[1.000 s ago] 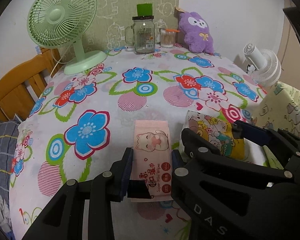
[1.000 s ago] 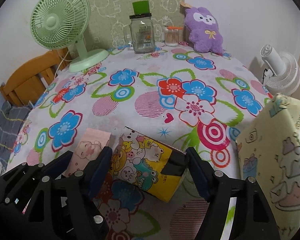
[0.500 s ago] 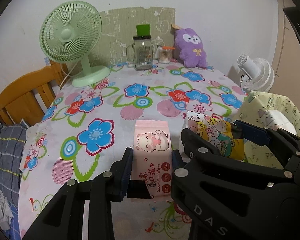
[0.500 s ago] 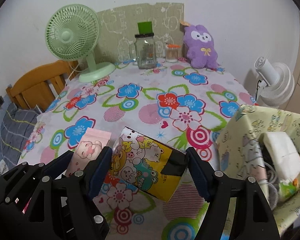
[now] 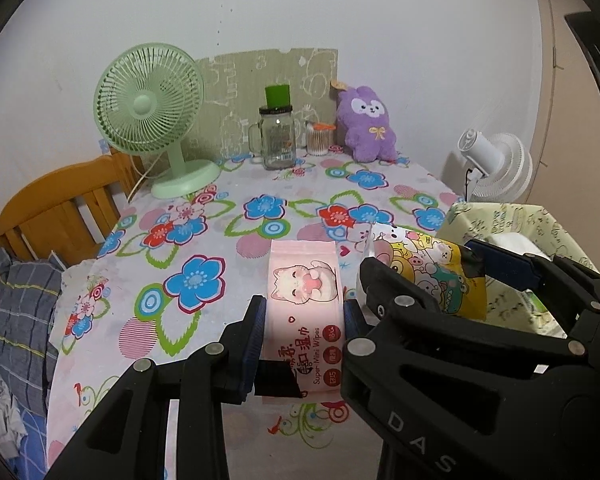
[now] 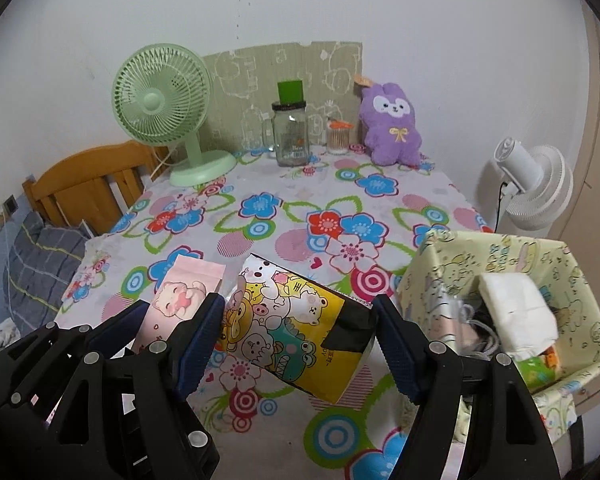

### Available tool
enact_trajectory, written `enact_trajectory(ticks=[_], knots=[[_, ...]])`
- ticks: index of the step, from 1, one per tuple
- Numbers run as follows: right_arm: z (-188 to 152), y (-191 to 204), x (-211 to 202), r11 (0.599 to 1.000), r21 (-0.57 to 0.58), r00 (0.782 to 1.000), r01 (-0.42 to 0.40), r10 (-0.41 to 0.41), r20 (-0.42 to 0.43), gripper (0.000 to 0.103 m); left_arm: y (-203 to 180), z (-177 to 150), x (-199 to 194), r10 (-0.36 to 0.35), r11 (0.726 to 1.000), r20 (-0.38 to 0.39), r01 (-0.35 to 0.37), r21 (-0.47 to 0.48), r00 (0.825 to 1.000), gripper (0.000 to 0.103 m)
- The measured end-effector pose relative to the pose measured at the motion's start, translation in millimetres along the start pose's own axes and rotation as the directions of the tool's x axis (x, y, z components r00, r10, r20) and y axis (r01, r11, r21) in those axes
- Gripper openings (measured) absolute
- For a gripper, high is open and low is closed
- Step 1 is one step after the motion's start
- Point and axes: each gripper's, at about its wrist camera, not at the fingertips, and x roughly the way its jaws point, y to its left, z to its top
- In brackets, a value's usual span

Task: Organize soft objects
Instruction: 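Carry the wipes pack and yellow pack with both tools to the gift box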

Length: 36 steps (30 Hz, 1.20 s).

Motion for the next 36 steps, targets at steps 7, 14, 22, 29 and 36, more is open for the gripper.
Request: enact_trajectory(ticks=[7,14,22,29,36], knots=[[-1,-7,-21,1.000,0.003,1.000,-0.007,0.007,0.029,0.077,-12,1,-16,0.008,1.000,0.029,-0.009,0.012,1.000,0.039],[2,-22,-33,1.000,0.001,0.999,0.012,-0.012,0.051,0.077,-27,5,-22,-0.010,1.000,0.051,0.009,0.015,0.999,0.039],[4,-44,-44,0.999,0.016,0.997,0.033,-0.034,0.070,0.077,-50,14,-24,-0.031,0.999,0.068,0.029,0.032,0.997,0.039],[8,-66,-50,0.998,0.032,0.995,0.055,-0.058,0.082,0.077,-71,20,-24,-0.054,0.998,0.078,0.050,0.047,0.995,0.039],[9,-90,-56,0.995,0.058,0.992,0.080,-0.085,0.093,0.077,-95,27,-21,-0.079,0.995,0.085,0.073,0.072,0.993,0.039]])
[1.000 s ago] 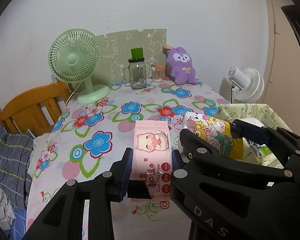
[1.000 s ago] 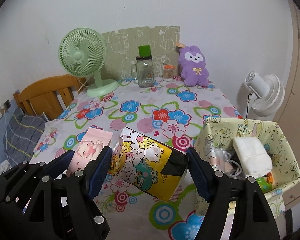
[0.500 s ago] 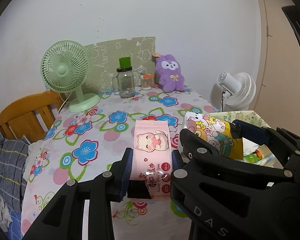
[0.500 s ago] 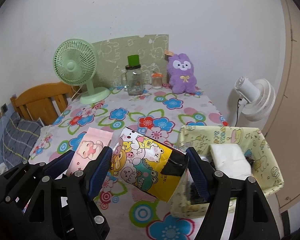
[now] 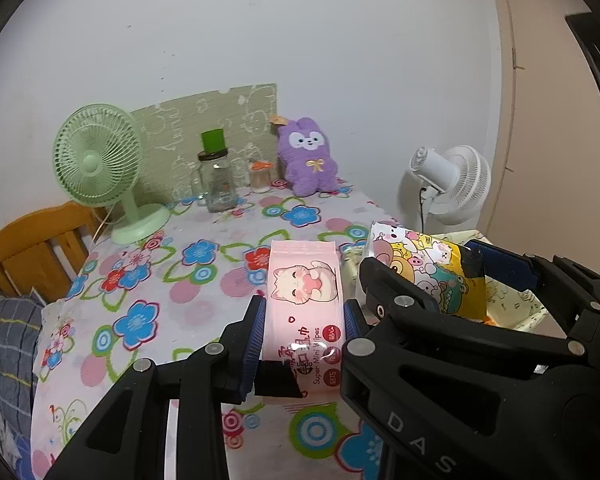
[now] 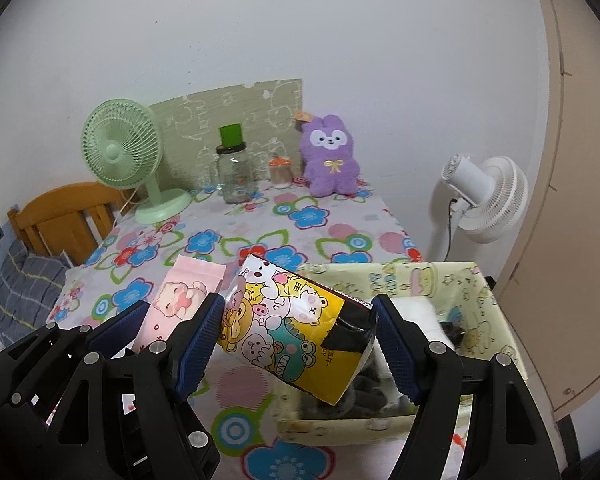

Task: Organize soft objects
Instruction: 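Carry the wipes pack and yellow pack with both tools to the gift box, then lower both packs into the gift box and open both tools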

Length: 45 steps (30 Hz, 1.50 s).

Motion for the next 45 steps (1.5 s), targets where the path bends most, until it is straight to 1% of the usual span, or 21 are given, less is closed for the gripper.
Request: enact_trajectory(ticks=[12,19,29,30,32,33,34,35,37,40,45], knots=[[3,-42,1,0.998,0.042,0.999,0.052,-0.053,0.005,0.077,-38,12,14,-0.061,0.998,0.001,0.061,0.029,0.998,0.040],[1,-70,7,0.993,0.078,0.996,0.087,-0.087,-0.008,0.077,-62,18,31,-0.106,0.993,-0.018,0.106,0.050,0.994,0.040],[-4,-103,22,0.984,0.119,0.991,0.129,-0.125,-0.038,0.077,-88,20,55,-0.145,0.986,-0.050,0.148,0.071,0.988,0.040],[-4,-104,23,0.984,0.121,0.991,0.131,-0.127,-0.041,0.077,-89,19,57,-0.146,0.986,-0.053,0.149,0.071,0.988,0.042],[-5,-109,27,0.983,0.128,0.991,0.132,-0.127,-0.052,0.078,-91,19,61,-0.127,0.988,-0.059,0.131,0.075,0.990,0.052],[-5,-110,29,0.982,0.131,0.990,0.133,-0.127,-0.054,0.078,-92,19,62,-0.113,0.990,-0.058,0.118,0.076,0.992,0.061],[-6,-112,30,0.981,0.137,0.990,0.134,-0.127,-0.056,0.078,-91,19,63,-0.103,0.991,-0.058,0.108,0.075,0.993,0.066],[-6,-115,32,0.981,0.143,0.991,0.131,-0.124,-0.058,0.078,-90,19,64,-0.102,0.992,-0.061,0.106,0.071,0.993,0.067],[-6,-117,34,0.981,0.154,0.992,0.120,-0.111,-0.062,0.080,-86,20,65,-0.100,0.993,-0.072,0.104,0.054,0.992,0.074],[-6,-117,36,0.982,0.157,0.994,0.101,-0.092,-0.062,0.080,-81,18,66,-0.089,0.994,-0.077,0.093,0.054,0.993,0.081],[-6,-106,37,0.989,0.130,0.996,0.069,-0.061,-0.067,0.087,-68,15,64,-0.080,0.996,-0.084,0.083,0.038,0.993,0.089]])
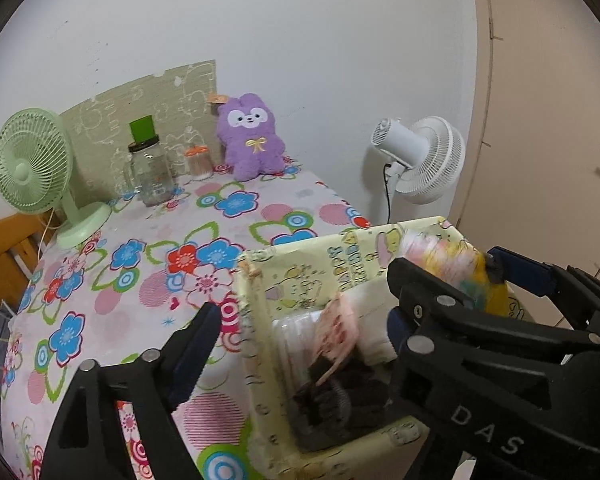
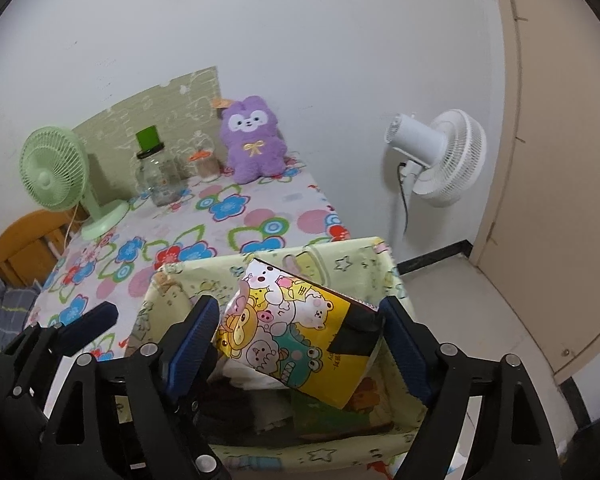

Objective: Organize soft objects

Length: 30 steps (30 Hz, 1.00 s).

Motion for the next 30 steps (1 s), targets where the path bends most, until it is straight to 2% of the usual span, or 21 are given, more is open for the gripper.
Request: enact_trajectory(ticks=[2,4,9,18,30], knots=[[-2,6,-2,1.000,-0.016,1.000,-0.008,0.008,0.004,0.090,7,-3,-6,0.002,1.000,0.010,-0.002,-0.005,1.000,0.092],[-3,13,-7,0.999,-0.035,1.000,-0.004,0.005,0.017,0.092,13,-5,-11,0.025,1.000,0.023,-0.025,-0.009,0.999,0.099],[-6,33,-21,0.998,-0.060,0.998,-0.002,0.006,0.056,0.096,32,-11,-30,0.073,0.997,0.058,-0.071,-0.032,0.996,0.103],[-11,69,-46,0.996,-0.082,0.993,-0.027,0.036,0.115,0.100,67,-20,-67,0.155,0.986,0.096,-0.148,-0.075,0.983,0.103],[-19,108,-69,0.992,-0.118,0.985,-0.045,0.064,0.159,0.101,116,-41,-105,0.224,0.966,0.123,-0.204,-0.157,0.967,0.103]])
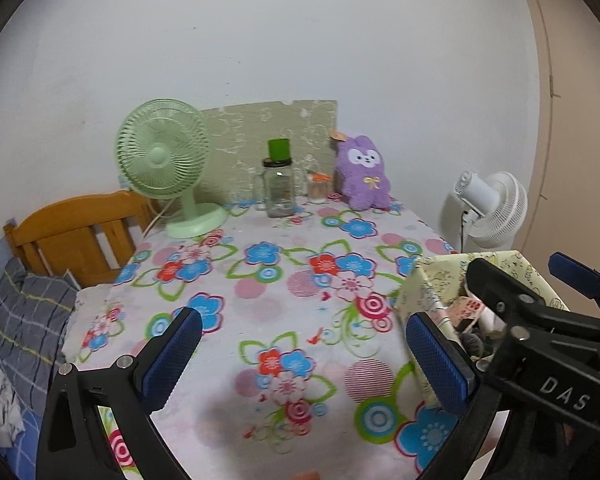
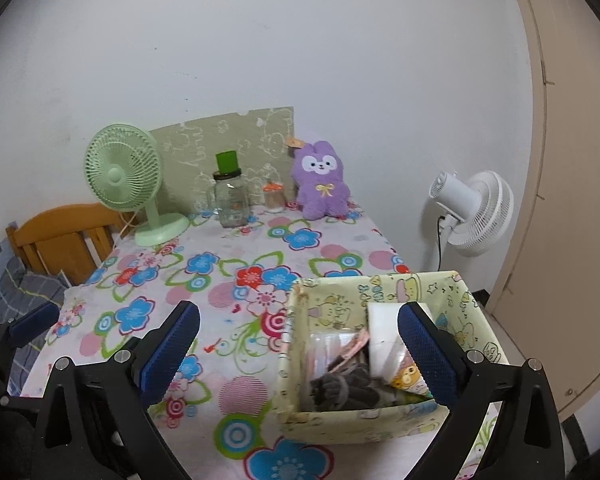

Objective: Organize soft objects

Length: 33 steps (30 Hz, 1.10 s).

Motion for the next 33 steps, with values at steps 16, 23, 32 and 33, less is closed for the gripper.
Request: enact_trajectory(ticks=[16,23,32,33], knots=[[-1,22,-35,1.000,-0.024,0.998,0.000,0.001,0.059,0.103,39,-7,-34,0.046,0.998,0.058,-0.043,-0.047,0.997,0.103],[1,24,-41,1.000,-0.030,0.997,0.009,-0.007,0.074,0.103,42,-7,-40,0.051,0.998,0.069,-0.048,-0.051,0.996,0.103],[-1,23,-45,0.999,-0.029,0.997,0.020,-0.017,0.079,0.103,45,-6,-41,0.054,0.997,0.069,-0.051,-0.051,0.996,0.103],[-1,22,-45,0.999,-0.030,0.997,0.020,-0.018,0.078,0.103,46,-6,-42,0.054,0.997,0.070,-0.051,-0.054,0.996,0.103]])
